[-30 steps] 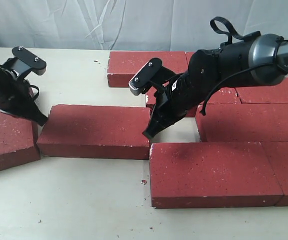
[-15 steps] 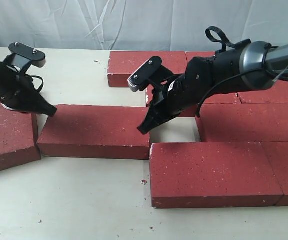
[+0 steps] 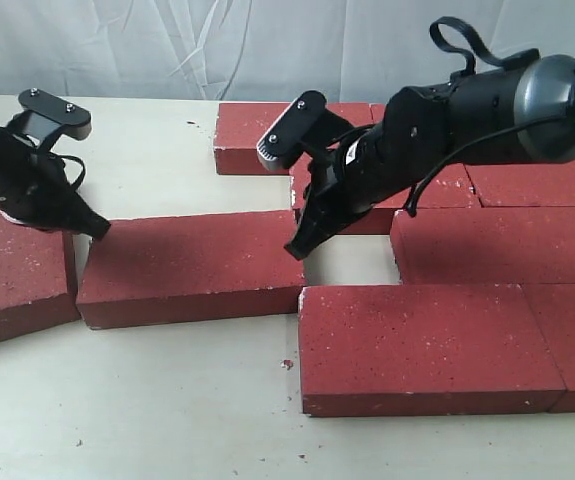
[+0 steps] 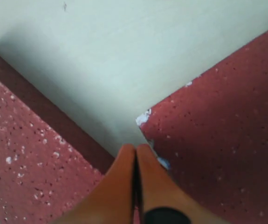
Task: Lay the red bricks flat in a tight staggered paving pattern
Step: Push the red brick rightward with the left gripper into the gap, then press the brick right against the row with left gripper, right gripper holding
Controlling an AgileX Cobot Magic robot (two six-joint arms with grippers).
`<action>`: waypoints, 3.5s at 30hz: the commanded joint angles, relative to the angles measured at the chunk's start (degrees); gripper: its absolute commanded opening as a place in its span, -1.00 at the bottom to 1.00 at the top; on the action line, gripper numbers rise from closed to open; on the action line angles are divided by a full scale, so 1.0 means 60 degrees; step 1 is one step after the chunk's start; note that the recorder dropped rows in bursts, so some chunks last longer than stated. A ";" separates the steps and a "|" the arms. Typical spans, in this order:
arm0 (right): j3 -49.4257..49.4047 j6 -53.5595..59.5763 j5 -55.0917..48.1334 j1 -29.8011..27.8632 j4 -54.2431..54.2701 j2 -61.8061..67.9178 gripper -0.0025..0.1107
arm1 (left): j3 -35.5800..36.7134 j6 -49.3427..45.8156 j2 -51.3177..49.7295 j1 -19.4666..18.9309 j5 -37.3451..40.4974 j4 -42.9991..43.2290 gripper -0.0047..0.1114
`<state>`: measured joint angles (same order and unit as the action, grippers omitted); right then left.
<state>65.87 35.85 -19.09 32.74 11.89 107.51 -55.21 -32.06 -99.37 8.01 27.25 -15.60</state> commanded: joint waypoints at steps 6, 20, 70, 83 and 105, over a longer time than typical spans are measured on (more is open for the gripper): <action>0.0032 -0.0006 -0.1093 -0.0015 -0.0824 -0.0311 -0.97 | 0.0029 -0.0004 0.0065 0.0020 0.0737 0.0090 -0.92; 0.0015 -0.0006 -0.1429 -0.1241 -0.0595 -0.0311 -0.97 | -0.0103 -0.0488 -0.0570 0.0426 0.0306 -0.0295 -0.92; 0.0015 -0.0338 -0.1015 -0.1691 -0.0662 -0.0311 -0.97 | -0.0154 -0.2580 -0.1094 0.1090 -0.0835 -0.3129 -0.92; 0.0015 -0.1022 -0.0991 -0.2780 -0.0640 -0.0343 -0.97 | -0.0520 -0.3019 -0.1696 0.1655 -0.0989 -0.3643 -0.92; 0.0015 -0.1022 -0.0968 -0.2780 -0.0534 -0.0343 -0.97 | -0.0543 -0.3019 -0.1716 0.2406 -0.1628 -0.3706 -0.92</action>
<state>65.87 29.91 -25.39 16.39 8.61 106.06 -58.01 -50.08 -109.37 21.50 18.42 -36.91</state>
